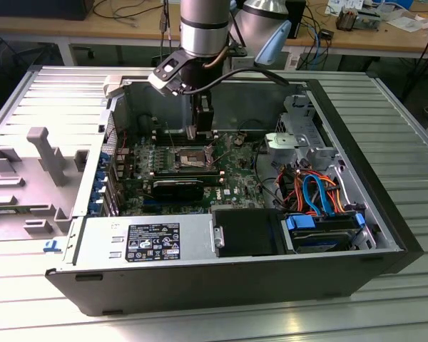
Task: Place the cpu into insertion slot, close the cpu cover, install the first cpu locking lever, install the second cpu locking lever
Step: 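Place the cpu into insertion slot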
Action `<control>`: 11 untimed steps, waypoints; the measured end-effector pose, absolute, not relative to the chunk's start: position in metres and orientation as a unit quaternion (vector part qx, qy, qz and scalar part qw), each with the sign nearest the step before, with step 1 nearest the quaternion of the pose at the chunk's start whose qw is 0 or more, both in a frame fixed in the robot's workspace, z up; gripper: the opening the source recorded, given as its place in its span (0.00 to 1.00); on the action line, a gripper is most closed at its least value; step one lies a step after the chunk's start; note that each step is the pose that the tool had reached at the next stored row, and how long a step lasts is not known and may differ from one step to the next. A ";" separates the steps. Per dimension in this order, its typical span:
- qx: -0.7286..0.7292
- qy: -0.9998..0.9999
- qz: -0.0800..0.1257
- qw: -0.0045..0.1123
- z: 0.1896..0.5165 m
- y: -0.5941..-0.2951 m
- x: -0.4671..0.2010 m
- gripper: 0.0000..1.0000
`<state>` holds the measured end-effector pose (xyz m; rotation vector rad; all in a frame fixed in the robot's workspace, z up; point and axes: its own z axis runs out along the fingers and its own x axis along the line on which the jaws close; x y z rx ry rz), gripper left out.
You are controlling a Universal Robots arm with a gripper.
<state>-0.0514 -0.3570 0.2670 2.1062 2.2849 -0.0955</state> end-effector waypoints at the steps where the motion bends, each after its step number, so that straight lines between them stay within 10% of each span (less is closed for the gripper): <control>1: 0.677 0.735 -0.031 0.016 0.267 -0.357 -0.052 0.54; 11: 0.677 0.735 -0.031 0.016 0.266 -0.357 -0.054 0.54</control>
